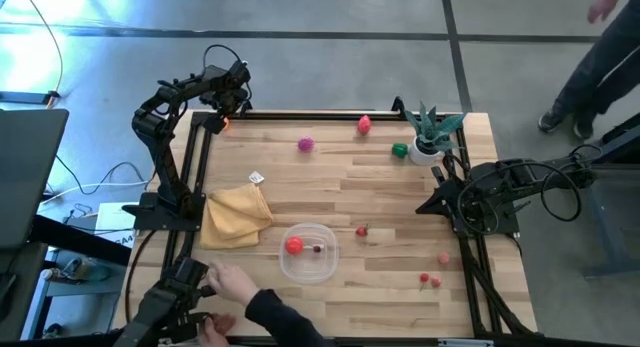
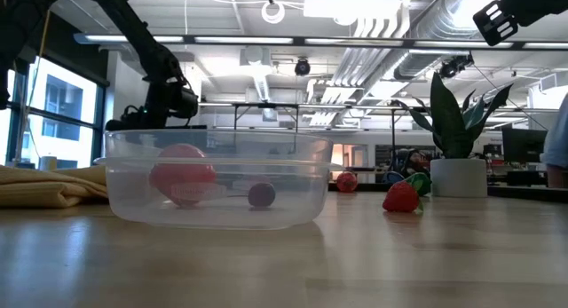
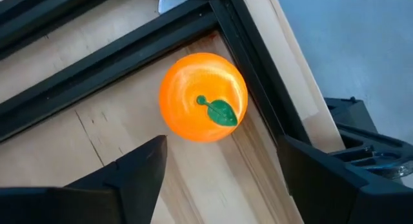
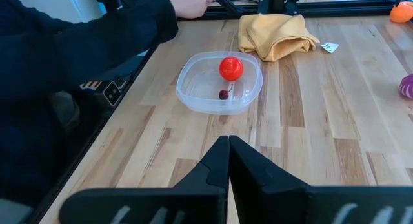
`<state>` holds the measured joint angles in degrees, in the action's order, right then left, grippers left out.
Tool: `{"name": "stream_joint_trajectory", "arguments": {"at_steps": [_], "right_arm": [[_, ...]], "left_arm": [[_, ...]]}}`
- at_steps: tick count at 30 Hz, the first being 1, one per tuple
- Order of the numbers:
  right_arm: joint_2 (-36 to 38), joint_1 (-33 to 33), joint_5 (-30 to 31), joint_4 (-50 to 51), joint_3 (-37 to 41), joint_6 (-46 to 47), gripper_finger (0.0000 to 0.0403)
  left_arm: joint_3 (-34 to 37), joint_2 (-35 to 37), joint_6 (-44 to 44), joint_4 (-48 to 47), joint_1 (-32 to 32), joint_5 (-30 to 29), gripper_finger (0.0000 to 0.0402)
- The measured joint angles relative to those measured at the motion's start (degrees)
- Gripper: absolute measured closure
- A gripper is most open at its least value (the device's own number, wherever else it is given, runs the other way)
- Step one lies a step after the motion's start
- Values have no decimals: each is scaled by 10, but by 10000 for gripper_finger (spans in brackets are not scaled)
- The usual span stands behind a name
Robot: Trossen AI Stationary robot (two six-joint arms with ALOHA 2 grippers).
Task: Pick and placing Produce into tupperware
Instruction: Put the orange into the transparent bin
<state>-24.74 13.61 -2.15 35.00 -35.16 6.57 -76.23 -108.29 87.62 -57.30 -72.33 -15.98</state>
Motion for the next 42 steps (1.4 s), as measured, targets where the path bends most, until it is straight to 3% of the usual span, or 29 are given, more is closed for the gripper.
{"name": "stream_joint_trajectory", "arguments": {"at_steps": [22,36,42], "right_arm": [[0,0,0,0,0,0,402],[0,0,0,0,0,-1,402],[0,0,0,0,0,0,402]], "left_arm": [[0,-3,84,-7,8,-16,117],[0,-4,266,-27,61,-27,117],[0,-15,290,-22,65,-52,117]]}}
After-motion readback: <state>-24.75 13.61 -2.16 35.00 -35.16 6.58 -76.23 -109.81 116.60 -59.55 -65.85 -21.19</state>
